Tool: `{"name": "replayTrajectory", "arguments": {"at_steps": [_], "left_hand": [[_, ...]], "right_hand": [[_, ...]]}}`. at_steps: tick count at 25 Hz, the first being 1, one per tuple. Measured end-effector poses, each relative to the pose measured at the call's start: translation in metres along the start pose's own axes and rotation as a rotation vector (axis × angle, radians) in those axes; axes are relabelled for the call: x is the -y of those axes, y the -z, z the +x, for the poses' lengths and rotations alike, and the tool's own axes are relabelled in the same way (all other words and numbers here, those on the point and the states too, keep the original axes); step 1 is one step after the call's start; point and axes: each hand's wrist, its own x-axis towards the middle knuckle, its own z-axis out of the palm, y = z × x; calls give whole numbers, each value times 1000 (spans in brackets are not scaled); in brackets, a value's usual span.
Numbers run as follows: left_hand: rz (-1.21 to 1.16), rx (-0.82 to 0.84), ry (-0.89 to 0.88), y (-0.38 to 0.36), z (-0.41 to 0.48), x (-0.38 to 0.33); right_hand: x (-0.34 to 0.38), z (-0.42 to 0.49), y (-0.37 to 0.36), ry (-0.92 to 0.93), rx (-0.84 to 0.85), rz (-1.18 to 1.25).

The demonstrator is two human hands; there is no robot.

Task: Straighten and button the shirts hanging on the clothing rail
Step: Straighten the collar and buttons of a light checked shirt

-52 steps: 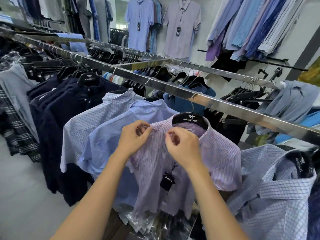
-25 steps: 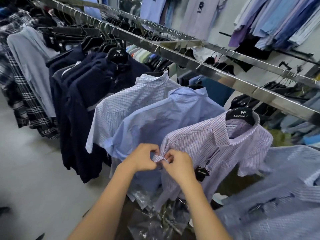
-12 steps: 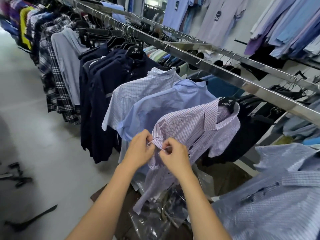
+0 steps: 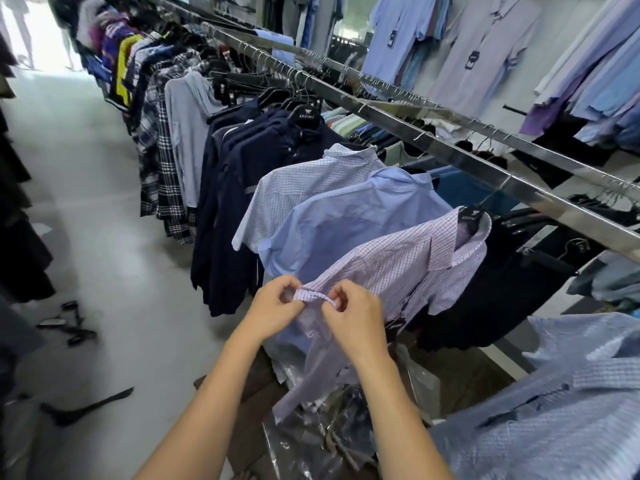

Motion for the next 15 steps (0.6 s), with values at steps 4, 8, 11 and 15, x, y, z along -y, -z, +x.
{"name": "replayTrajectory", "arguments": {"at_steps": [4, 8, 11, 15], "left_hand": [[-322, 274, 11, 2, -11, -12], [-295, 124, 37, -4, -17, -25], [-95, -215, -53, -12, -11, -21], [32, -323, -110, -24, -10, -17]], "right_hand": [[-2, 1, 7, 39, -120, 55], [-10, 4, 20, 49, -145, 73], [-14, 0, 19, 65, -134, 28], [-15, -8, 11, -35, -64, 22]]}}
